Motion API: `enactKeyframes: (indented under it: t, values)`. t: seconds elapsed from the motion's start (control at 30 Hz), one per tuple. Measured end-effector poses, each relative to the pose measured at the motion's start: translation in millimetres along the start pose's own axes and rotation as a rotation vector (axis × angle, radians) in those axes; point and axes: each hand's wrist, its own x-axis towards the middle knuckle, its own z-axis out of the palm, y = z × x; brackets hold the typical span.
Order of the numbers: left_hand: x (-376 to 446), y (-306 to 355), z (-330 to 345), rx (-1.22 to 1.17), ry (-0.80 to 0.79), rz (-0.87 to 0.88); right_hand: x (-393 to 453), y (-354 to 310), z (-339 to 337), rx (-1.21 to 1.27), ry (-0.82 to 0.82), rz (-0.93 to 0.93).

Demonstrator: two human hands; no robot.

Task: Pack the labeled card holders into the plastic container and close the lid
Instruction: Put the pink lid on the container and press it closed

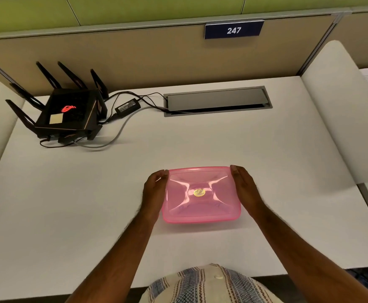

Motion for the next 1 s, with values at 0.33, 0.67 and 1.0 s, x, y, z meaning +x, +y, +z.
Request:
enactKeyframes:
  t: [0.33, 0.67, 1.0]
  values:
    - [-53.1, -31.8, -36.6, 0.182, -0.12, 0.015, -56.7, 34.3, -38.4, -0.263, -0.198, -0.008]
    - [-69.5, -35.9, -38.2, 0.153, -0.147, 0.031, -72.0, 40.8, -35.0, -0.025, -0.193, 0.0]
    - [-61.2, -37.1, -37.6, 0.095, -0.146, -0.076, -70.8, 38.6, -37.5, -0.01, -0.24, 0.058]
